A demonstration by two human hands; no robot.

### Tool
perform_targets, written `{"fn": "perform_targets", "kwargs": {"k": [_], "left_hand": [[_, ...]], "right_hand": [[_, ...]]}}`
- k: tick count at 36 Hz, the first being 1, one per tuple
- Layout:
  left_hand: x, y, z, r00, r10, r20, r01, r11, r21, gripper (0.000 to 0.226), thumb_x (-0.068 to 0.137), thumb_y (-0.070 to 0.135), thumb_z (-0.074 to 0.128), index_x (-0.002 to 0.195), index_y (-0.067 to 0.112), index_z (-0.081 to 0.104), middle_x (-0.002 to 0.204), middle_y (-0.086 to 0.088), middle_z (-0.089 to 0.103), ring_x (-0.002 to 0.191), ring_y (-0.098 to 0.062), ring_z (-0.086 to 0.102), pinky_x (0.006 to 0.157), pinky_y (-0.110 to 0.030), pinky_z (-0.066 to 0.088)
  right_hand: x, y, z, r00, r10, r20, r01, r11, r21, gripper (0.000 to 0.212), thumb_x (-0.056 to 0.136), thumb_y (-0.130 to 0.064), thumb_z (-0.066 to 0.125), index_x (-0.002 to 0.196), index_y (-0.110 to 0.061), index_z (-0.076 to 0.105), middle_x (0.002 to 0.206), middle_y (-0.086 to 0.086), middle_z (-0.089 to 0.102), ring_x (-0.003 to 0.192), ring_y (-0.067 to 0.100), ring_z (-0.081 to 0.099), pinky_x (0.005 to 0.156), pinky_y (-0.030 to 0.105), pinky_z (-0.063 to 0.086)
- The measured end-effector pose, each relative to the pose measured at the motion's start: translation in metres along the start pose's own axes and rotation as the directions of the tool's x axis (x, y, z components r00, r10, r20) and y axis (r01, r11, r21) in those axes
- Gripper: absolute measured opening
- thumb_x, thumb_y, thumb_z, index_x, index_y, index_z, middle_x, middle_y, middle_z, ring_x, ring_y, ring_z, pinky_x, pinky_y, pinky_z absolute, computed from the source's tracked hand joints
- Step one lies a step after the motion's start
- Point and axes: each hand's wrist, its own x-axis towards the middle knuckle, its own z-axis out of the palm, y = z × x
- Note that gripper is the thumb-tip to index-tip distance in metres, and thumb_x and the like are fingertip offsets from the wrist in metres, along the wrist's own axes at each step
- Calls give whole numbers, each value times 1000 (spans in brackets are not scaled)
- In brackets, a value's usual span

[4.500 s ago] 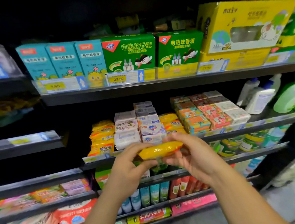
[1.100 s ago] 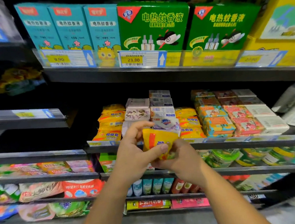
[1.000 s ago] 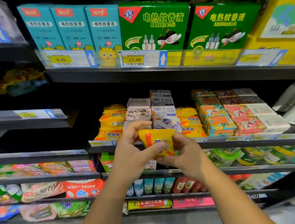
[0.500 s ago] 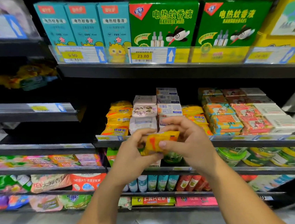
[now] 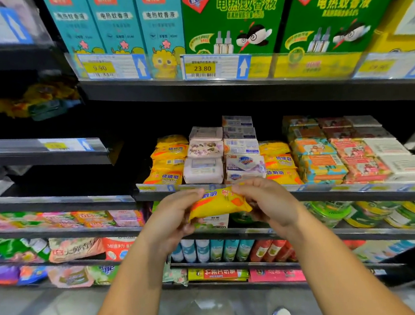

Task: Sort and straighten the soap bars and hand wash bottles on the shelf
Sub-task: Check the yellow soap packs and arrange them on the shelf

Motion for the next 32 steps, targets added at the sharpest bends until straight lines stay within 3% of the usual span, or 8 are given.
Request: {"fn": "perform_targets", "kwargs": {"k": [4, 8, 14, 17, 21, 27, 30, 32], "left_hand": [[-3, 5, 0, 984, 176, 3, -176, 979, 99, 21, 99, 23, 59, 115, 10, 62, 79, 2, 68, 60, -11, 61, 51, -24, 40], [-9, 16, 5, 911, 412, -1, -402, 888, 223, 22, 92, 7, 66, 111, 18, 61, 100, 0, 70, 86, -8, 67, 65, -17, 50], [-7, 18, 0, 861, 460, 218, -507, 736, 449, 55, 78, 11, 84, 117, 43, 61, 120, 14, 59, 113, -11, 62, 87, -33, 58], [-5, 19, 2, 823, 501, 267, -538, 539, 648, 70, 78, 30, 85, 129, 57, 45, 127, 30, 45, 120, -1, 51, 95, -29, 52], [1, 26, 7, 800, 569, 192, -393, 253, 884, 73, 83, 44, 76, 147, 30, 42, 135, 9, 49, 122, -7, 39, 92, -10, 36], [15, 31, -7, 741, 631, 230, -319, 31, 947, 67, 85, 49, 73, 142, 22, 50, 130, 2, 60, 122, -19, 47, 100, -33, 38], [26, 32, -17, 726, 653, 217, -350, 79, 934, 55, 84, 43, 76, 132, 21, 58, 118, 0, 63, 110, -20, 53, 89, -31, 40], [34, 34, -24, 750, 654, 96, -321, 233, 918, 51, 84, 37, 78, 126, 16, 60, 107, 0, 62, 99, -20, 58, 82, -33, 46]], "right_hand": [[-4, -7, -4, 996, 67, 52, -68, 998, 16, 39, 96, -56, 55, 115, -24, 64, 95, -2, 73, 67, 17, 65, 48, 23, 39], [-4, -24, -11, 968, 82, 238, -110, 988, 110, 72, 88, -77, 36, 121, -20, 65, 105, 15, 75, 68, 26, 71, 44, 25, 50], [5, -41, -9, 982, -123, 144, 107, 988, 113, 14, 98, -21, 63, 110, -16, 67, 108, 15, 69, 80, 21, 73, 63, 29, 60], [10, -38, -7, 961, -222, 167, 220, 975, 31, 25, 95, -5, 64, 116, -19, 63, 95, 10, 68, 78, 21, 72, 68, 34, 60], [15, -34, 3, 931, -317, 181, 322, 947, 1, 47, 93, 1, 66, 131, -25, 56, 101, 11, 66, 85, 19, 71, 77, 34, 60], [33, -37, 11, 910, -348, 225, 370, 927, -61, 40, 92, -3, 68, 123, -28, 61, 112, 9, 68, 100, 27, 70, 89, 45, 59], [46, -43, 11, 908, -345, 236, 358, 934, -13, 23, 98, -13, 61, 118, -25, 65, 112, 6, 70, 100, 23, 70, 89, 42, 59], [60, -46, 10, 921, -358, 152, 367, 929, -34, 15, 101, -17, 57, 108, -25, 68, 107, 4, 73, 102, 24, 69, 90, 39, 58]]}}
